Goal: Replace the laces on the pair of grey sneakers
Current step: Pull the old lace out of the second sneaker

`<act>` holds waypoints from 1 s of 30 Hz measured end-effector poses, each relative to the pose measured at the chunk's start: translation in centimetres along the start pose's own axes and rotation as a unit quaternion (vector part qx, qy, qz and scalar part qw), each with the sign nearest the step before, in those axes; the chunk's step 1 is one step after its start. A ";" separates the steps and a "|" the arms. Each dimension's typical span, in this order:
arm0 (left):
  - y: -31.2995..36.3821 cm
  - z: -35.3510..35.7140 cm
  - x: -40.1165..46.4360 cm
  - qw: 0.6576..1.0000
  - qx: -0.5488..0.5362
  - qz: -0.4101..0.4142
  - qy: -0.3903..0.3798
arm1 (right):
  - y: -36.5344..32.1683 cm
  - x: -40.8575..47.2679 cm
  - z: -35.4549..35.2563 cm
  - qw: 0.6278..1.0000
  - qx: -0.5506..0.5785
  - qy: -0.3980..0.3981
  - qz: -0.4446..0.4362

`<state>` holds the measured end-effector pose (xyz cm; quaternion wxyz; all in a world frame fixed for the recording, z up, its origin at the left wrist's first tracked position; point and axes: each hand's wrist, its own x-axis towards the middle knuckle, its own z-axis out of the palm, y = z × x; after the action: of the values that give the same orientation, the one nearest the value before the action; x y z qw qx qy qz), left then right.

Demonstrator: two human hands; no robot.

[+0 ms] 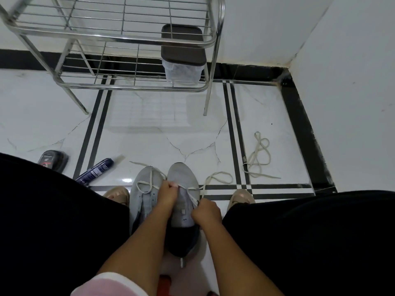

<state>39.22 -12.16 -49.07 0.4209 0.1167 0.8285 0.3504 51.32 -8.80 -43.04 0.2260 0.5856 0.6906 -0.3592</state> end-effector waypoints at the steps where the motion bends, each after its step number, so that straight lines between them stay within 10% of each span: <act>1: 0.0 -0.3 0.4 0.999 -0.040 -0.023 -0.026 | 0.0 0.1 -0.1 1.000 -0.005 0.002 -0.001; 9: 1.1 -0.4 -0.3 0.891 0.388 0.233 -0.032 | 0.2 0.1 1.0 0.995 -0.077 0.007 -0.070; 15: 0.8 0.4 -0.2 0.864 0.447 0.233 -0.004 | 0.4 0.2 1.5 0.993 -0.075 0.014 -0.085; 26: -0.6 0.9 0.5 0.910 0.378 0.166 -0.013 | 0.4 0.4 1.9 0.997 -0.055 -0.001 -0.061; 30: 0.8 -0.6 0.7 0.992 -0.092 -0.071 -0.048 | 0.9 0.8 1.3 0.999 -0.021 -0.010 -0.030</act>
<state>38.19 -11.52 -48.67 0.4930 0.0346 0.7779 0.3882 51.88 -9.19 -44.70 0.2342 0.5559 0.7129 -0.3576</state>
